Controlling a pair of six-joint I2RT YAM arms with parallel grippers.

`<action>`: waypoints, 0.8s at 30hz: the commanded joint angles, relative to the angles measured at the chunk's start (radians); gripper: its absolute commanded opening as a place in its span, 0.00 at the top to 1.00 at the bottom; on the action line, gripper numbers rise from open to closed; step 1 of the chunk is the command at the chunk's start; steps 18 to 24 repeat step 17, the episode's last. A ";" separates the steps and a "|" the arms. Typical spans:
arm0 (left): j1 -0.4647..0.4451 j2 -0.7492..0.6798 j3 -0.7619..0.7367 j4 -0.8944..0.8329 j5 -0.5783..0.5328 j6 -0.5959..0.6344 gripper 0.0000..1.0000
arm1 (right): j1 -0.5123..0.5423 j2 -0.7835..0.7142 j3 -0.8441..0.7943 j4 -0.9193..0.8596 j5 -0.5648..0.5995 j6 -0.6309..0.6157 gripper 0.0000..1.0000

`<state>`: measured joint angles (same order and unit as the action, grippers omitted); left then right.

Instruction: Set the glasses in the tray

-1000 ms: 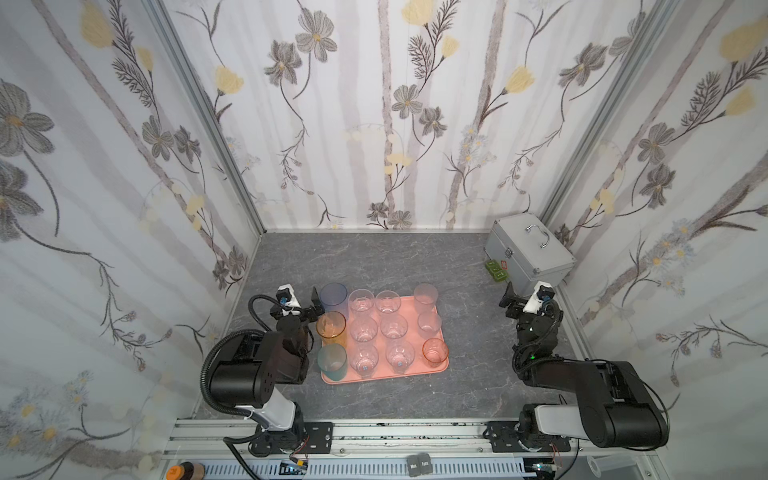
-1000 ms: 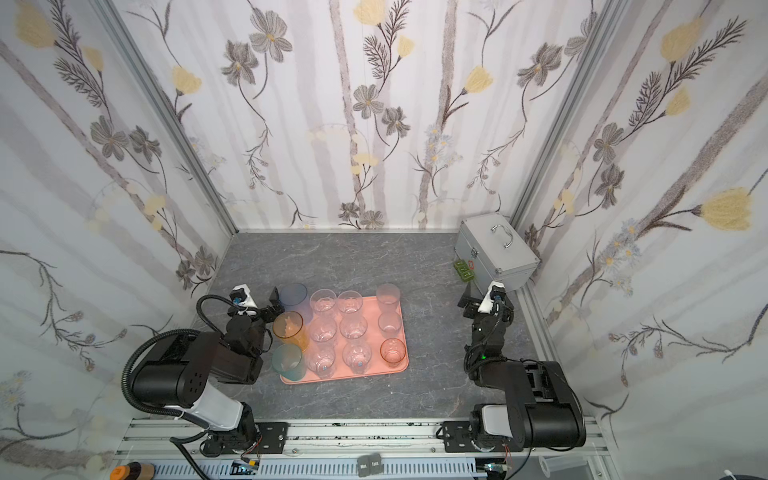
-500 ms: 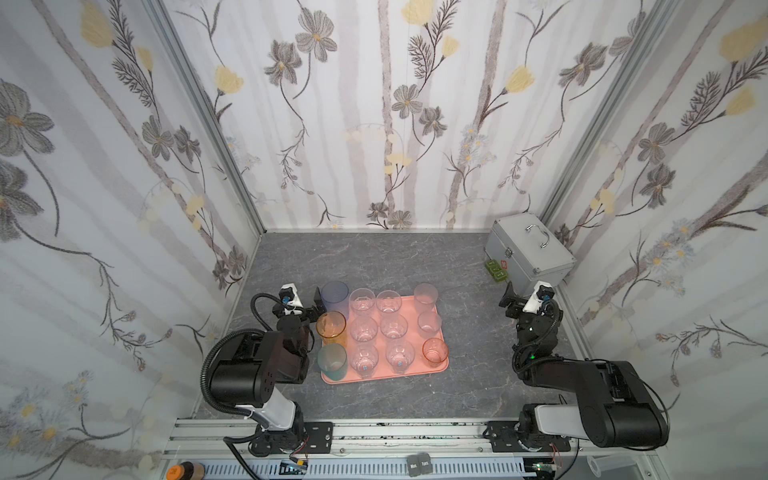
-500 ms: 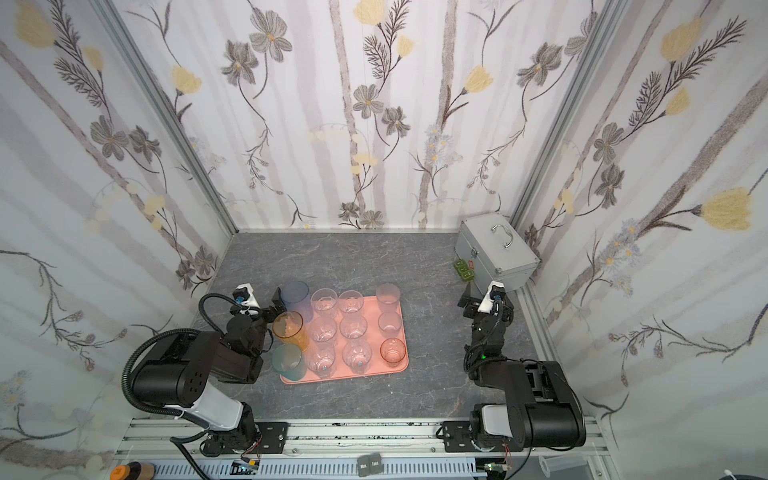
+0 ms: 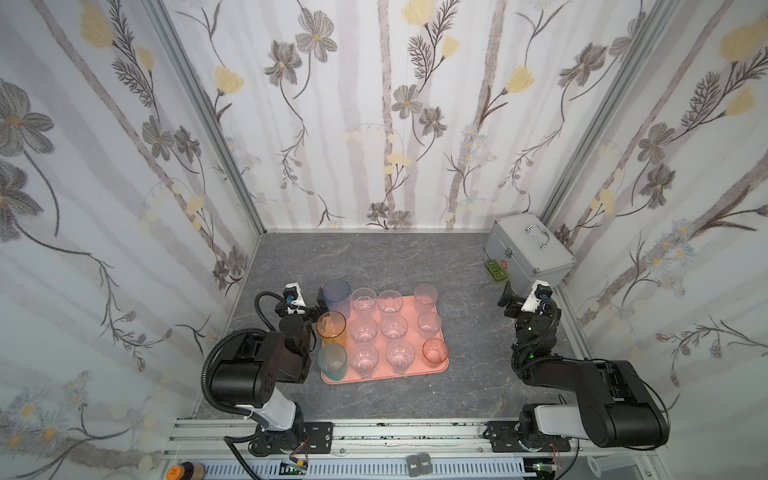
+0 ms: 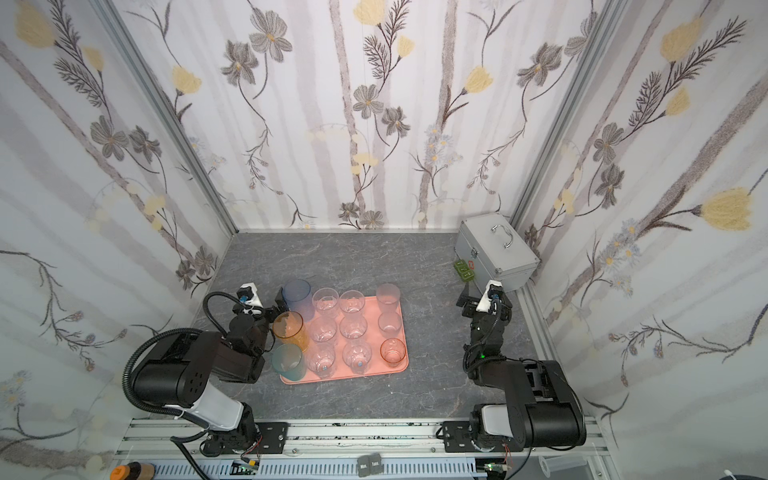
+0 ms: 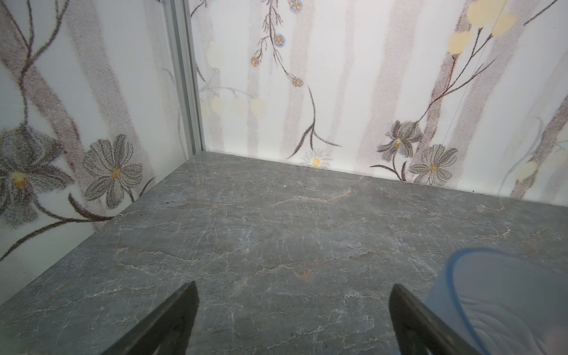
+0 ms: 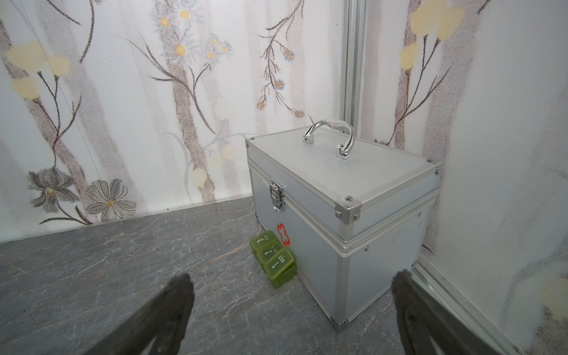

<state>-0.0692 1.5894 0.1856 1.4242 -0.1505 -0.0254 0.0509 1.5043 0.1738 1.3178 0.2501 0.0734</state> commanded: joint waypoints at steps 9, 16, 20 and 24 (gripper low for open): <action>-0.001 -0.001 0.003 0.015 0.028 0.017 0.00 | 0.001 0.004 0.011 0.024 0.014 -0.017 0.00; -0.011 -0.007 -0.005 0.019 0.060 0.040 0.00 | 0.001 0.004 0.011 0.023 0.014 -0.017 0.00; -0.011 -0.011 -0.009 0.019 0.054 0.034 0.00 | 0.001 0.004 0.011 0.023 0.014 -0.016 0.00; -0.011 -0.011 -0.009 0.019 0.054 0.034 0.00 | 0.001 0.004 0.011 0.023 0.014 -0.016 0.00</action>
